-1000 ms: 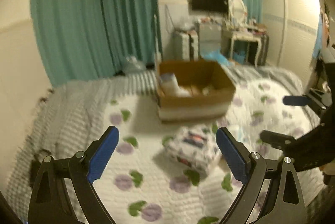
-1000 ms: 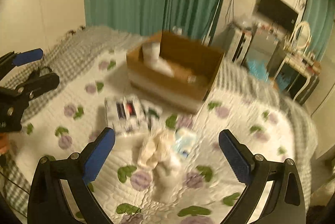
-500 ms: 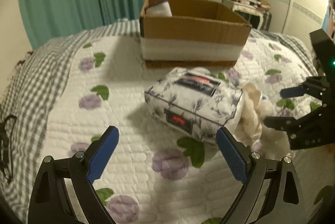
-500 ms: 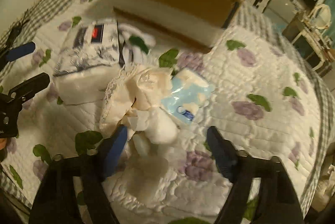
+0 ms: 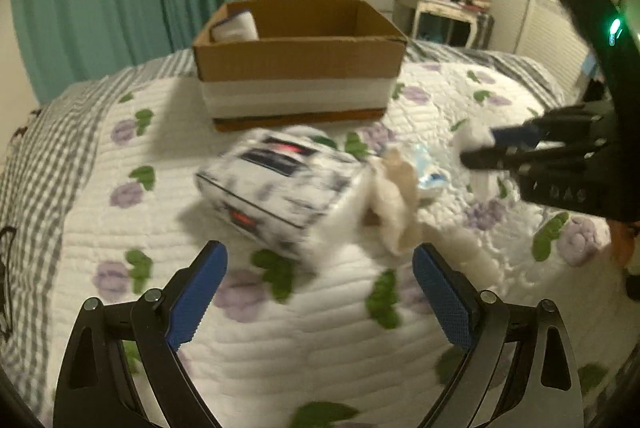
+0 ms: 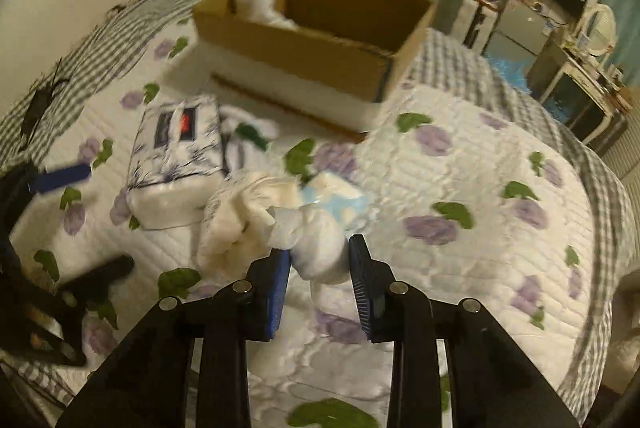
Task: Organize soft objects
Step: 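Grasp the white cloth with the right gripper while the left grasps the lace cloth, then lower both held cloths into the box and open both grippers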
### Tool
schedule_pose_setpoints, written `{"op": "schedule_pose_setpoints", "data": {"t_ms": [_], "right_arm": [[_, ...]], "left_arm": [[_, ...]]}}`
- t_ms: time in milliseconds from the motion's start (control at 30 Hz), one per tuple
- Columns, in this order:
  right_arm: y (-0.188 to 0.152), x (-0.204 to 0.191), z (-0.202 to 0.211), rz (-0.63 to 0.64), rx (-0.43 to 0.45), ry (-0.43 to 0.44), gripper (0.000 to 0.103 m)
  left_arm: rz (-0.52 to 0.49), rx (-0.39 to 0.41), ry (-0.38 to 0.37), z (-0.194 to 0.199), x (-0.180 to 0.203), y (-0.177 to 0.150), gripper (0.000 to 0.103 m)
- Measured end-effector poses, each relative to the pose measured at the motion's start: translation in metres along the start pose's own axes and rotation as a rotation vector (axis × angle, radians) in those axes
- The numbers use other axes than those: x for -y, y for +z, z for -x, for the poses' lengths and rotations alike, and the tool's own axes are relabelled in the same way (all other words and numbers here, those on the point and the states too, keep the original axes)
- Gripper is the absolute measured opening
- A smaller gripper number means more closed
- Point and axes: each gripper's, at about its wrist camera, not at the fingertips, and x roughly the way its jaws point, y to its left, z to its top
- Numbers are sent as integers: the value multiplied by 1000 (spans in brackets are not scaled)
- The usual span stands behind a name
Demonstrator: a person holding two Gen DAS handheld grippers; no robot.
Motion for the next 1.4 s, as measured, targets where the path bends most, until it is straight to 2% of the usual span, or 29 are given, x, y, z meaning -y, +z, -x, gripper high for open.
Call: {"op": "schedule_pose_setpoints", "data": {"t_ms": [133,200,233,367,500,567,600,633,667,733,767,800,967,1267,1400], "right_arm": [[-3,15,1,-44,-1,-3,29],[-4,20,-2,-62,-12,18,29],[-5,23,-3,-69,-13,24,29],[-8,30,-6,-86,-16,43,29],[-10,37,-5,-90,1,46,29],[-11,39,-5,-95,1,51,29],[-11,41,-5,-97,1,53,29],[-12,42,-5,-100,1,54,29],[-12,42,-5,-101,1,55,29],[-12,42,-5,-100,0,53,29],[-12,42,-5,-97,-1,50,29],[-11,40,-5,-93,-2,45,29],[-9,33,2,-73,17,17,29],[-10,9,47,-109,109,16,29],[1,-3,71,-137,165,84,29]], "left_arm": [[56,-50,-64,-18,24,1,92],[83,-78,-61,-32,33,0,80],[91,-80,-58,-36,36,0,77],[98,-105,-64,-57,51,7,77],[151,-133,-93,-77,56,12,76],[153,-116,-72,-83,56,17,67],[158,-110,-62,-88,54,21,54],[164,-106,-52,-92,52,22,45],[169,-112,-46,-96,49,24,42],[183,-133,-64,-103,43,25,27],[189,-135,-76,-102,40,25,25],[187,-134,-86,-99,38,24,21],[161,-108,-114,-73,38,20,20],[138,-18,-137,8,26,17,20],[111,51,-138,49,19,29,20]]}}
